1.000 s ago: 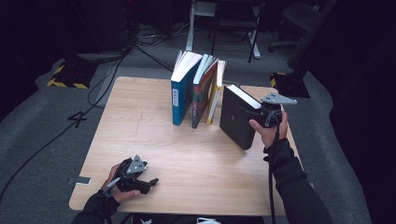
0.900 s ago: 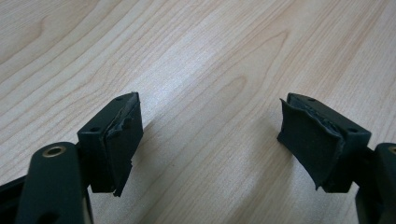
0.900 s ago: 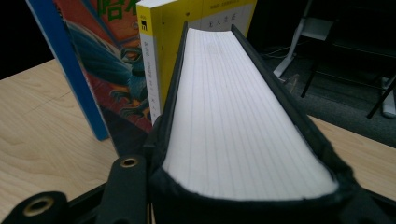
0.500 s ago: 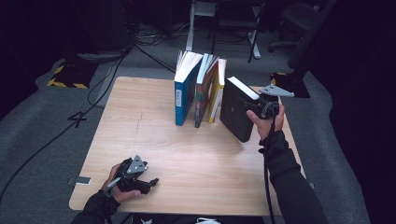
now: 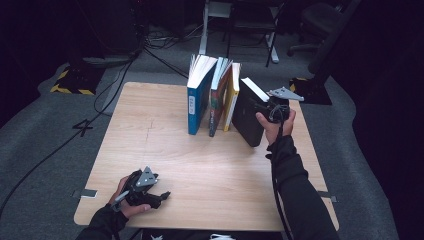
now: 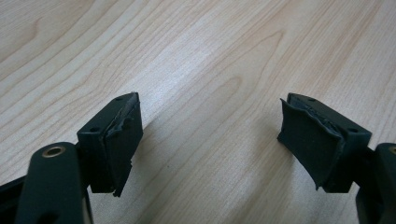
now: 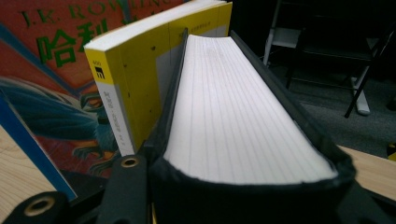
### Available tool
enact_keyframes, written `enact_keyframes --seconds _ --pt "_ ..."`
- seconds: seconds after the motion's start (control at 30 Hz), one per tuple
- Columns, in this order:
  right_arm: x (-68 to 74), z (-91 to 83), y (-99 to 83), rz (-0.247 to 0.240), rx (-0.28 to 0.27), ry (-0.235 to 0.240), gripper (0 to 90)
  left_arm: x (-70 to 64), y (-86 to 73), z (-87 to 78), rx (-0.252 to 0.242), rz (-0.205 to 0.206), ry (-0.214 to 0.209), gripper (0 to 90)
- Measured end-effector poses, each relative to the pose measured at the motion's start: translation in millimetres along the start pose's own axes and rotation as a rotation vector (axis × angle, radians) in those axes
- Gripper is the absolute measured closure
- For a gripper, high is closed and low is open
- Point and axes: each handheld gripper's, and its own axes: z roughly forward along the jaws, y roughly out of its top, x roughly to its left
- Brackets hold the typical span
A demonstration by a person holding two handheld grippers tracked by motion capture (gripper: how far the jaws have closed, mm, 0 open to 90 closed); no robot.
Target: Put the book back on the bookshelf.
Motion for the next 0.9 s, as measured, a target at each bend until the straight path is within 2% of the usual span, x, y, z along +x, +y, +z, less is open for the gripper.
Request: enact_keyframes --seconds 0.23,0.33,0.47,0.7,0.8,0.9 --pt "-2.0 -1.6 -5.4 -0.005 -0.004 0.015 53.2 -0.1 0.2 0.2 0.001 0.002 -0.004 21.0" --pt "-1.9 -4.9 -3.9 -0.027 0.038 0.028 52.7 0.0 0.2 0.3 0.001 0.003 -0.005 20.8" --pt "-2.7 -8.0 -5.7 -0.050 0.060 0.047 52.2 -0.6 0.6 0.7 0.002 -0.002 -0.002 20.4" --pt "-6.4 -9.2 -6.2 -0.038 0.097 0.068 50.7 -0.4 1.1 1.0 0.004 0.002 -0.008 19.8" --pt "-5.6 -7.9 -3.1 -0.041 0.111 0.060 51.9 -0.3 1.2 1.2 0.003 0.003 -0.008 19.6" --pt "-3.3 -5.8 -0.2 -0.041 0.096 0.042 53.3 -0.4 1.3 1.3 0.003 0.004 -0.010 19.5"
